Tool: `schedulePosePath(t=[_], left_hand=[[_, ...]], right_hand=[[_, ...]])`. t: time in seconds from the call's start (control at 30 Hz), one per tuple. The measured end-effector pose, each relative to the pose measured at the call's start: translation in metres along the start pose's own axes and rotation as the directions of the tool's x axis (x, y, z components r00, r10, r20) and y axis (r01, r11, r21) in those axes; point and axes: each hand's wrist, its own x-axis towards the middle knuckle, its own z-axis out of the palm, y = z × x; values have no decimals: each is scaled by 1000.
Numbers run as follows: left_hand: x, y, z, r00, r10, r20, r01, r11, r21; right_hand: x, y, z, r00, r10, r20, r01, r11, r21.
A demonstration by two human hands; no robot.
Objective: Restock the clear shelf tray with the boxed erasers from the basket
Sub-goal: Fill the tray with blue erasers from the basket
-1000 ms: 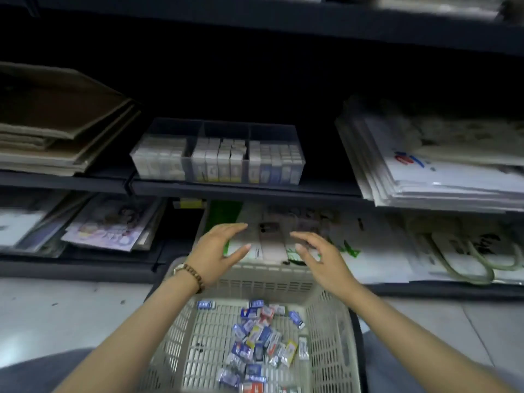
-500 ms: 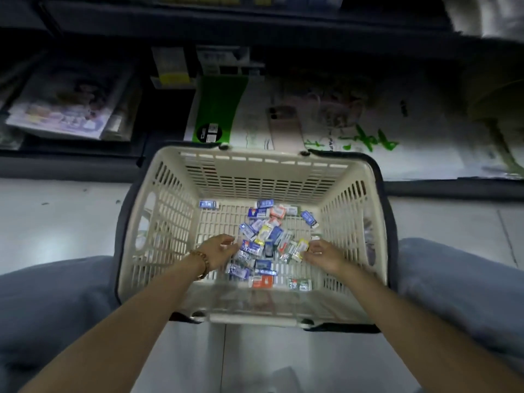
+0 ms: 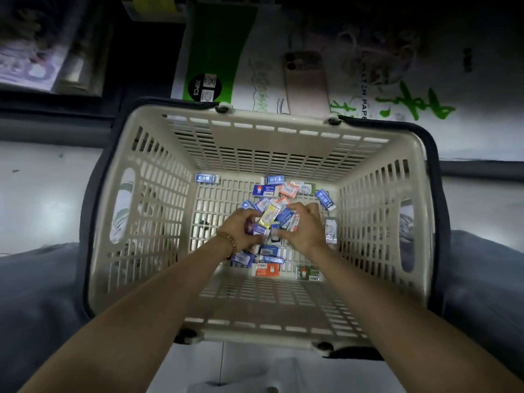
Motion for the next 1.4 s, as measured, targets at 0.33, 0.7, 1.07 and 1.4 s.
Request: schedulePosePath(t=[0.33,0.7,1.07,1.4], left_hand=[[5,-4,-4,994,39,-102,-42,999,-26],[10,9,6,980,-171,-102,122,921,-370],[2,16,-10,980,-97,172,141,952,-271],[-9,12,-18,987,-67,143,101,965,-244]], right_hand=[[1,-8,0,997,-17,-77,39,953,301],[1,3,1,951,203,233,-284,870,402],[-2,1,-14,875,89,476,-432,589,683],[-8,-10,-19,949,49,311,-232,775,588]])
